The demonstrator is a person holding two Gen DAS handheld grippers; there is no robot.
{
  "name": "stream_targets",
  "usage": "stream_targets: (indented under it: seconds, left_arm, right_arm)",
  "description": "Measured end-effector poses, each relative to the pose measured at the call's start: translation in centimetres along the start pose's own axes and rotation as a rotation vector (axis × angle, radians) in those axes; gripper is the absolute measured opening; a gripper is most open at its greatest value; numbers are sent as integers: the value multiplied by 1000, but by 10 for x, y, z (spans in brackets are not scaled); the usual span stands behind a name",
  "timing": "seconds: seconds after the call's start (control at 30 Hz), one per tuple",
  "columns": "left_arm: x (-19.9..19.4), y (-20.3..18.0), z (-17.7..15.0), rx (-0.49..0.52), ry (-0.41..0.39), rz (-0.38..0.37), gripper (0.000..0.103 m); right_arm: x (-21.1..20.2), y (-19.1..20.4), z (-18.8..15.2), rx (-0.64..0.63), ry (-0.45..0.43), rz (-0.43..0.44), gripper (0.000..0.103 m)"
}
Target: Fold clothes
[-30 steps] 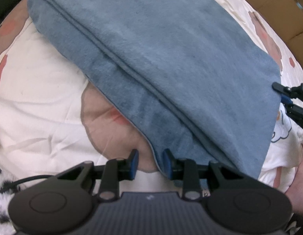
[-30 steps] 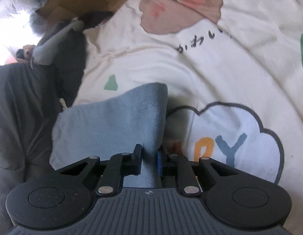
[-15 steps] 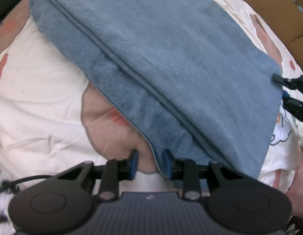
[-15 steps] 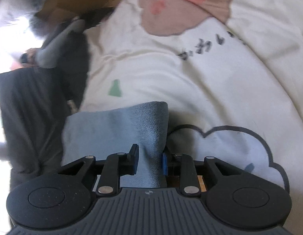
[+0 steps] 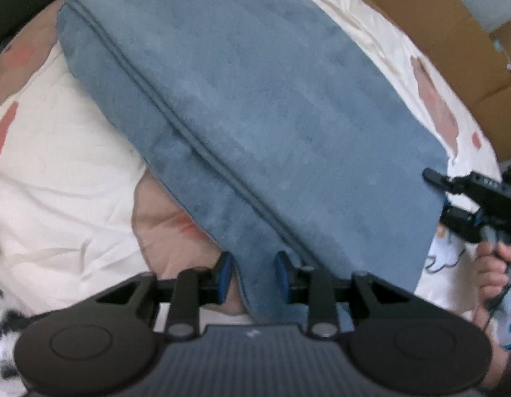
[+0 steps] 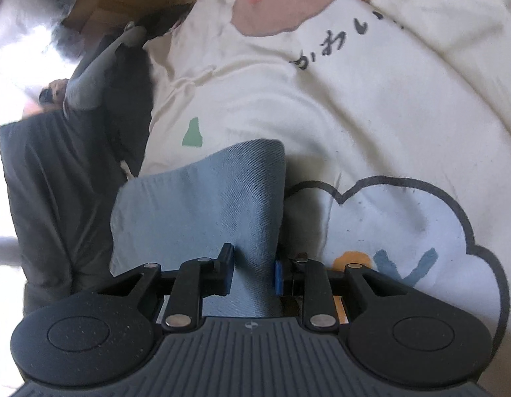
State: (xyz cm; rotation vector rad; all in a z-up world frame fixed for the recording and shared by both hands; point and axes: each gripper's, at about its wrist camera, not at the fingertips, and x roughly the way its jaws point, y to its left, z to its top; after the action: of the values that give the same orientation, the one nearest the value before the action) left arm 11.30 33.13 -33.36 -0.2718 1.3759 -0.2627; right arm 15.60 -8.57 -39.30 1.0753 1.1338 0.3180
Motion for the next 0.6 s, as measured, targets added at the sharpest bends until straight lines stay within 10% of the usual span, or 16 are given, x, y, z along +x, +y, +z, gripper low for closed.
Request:
stream_targets:
  seconds: [0.33, 0.6]
  left_arm:
    - [29, -11, -13, -1, 82, -40, 42]
    - [26, -26, -6, 60, 68, -62, 28]
  right_arm:
    - [-1, 14, -3, -82, -55, -31, 8]
    - [-15, 26, 2, -65, -117, -59, 6]
